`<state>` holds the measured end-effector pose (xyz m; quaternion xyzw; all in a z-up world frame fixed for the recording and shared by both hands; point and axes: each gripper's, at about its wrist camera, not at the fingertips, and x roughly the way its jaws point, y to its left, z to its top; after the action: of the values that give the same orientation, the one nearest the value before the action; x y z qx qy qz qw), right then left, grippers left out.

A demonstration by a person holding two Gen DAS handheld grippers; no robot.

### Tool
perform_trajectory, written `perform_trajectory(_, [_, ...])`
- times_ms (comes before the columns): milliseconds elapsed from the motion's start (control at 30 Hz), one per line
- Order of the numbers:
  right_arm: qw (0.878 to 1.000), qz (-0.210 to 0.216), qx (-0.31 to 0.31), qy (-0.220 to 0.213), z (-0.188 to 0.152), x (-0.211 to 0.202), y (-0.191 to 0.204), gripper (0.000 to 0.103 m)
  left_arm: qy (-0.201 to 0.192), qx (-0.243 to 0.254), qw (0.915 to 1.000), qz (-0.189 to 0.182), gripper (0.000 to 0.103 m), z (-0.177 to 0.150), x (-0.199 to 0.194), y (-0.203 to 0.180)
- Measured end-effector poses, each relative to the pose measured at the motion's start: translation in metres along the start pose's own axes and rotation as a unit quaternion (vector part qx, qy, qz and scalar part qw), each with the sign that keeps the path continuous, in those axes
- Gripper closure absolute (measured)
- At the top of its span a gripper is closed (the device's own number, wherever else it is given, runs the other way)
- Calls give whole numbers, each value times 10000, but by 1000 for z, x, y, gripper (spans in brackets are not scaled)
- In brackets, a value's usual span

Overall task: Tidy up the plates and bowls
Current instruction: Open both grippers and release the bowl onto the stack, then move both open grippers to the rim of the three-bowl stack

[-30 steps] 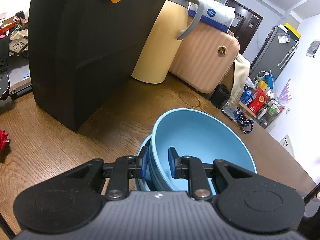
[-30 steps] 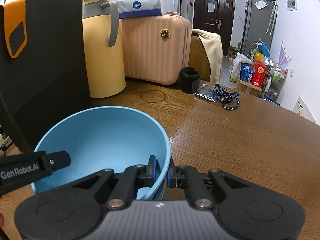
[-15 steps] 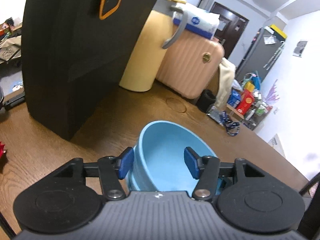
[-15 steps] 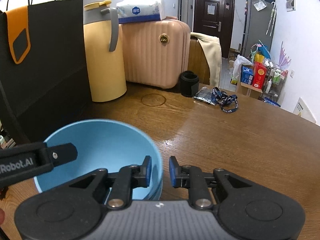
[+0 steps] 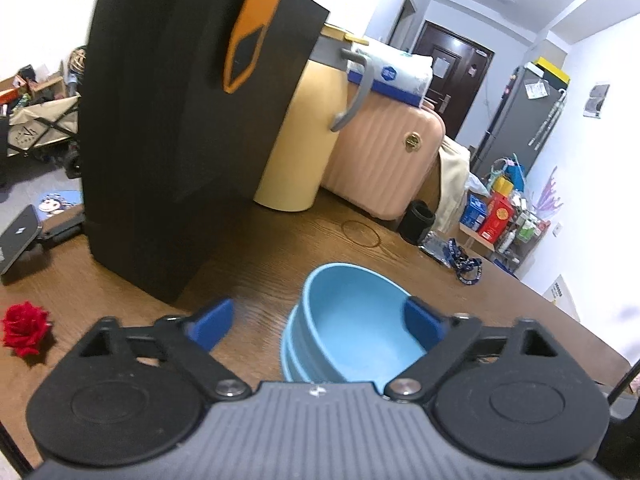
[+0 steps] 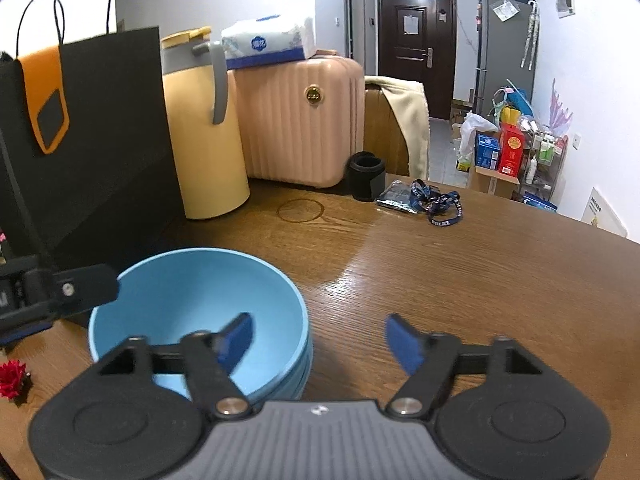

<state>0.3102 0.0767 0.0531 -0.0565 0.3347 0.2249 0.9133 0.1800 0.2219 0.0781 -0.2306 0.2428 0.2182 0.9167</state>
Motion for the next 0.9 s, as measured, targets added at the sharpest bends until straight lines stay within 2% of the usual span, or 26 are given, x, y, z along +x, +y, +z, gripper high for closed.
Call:
perform_trajectory(133, [9999, 85, 145, 15, -5, -12, -7, 0, -76, 16, 9998, 158, 0, -2, -14, 6])
perform_trajectory(333, [9991, 282, 313, 50, -17, -30, -11, 0, -93, 104, 9997, 177, 0, -9, -32, 11])
perform_trajectory(900, [9989, 201, 432, 27, -36, -55, -7, 0, 127, 246, 9993, 254, 0, -20, -46, 27])
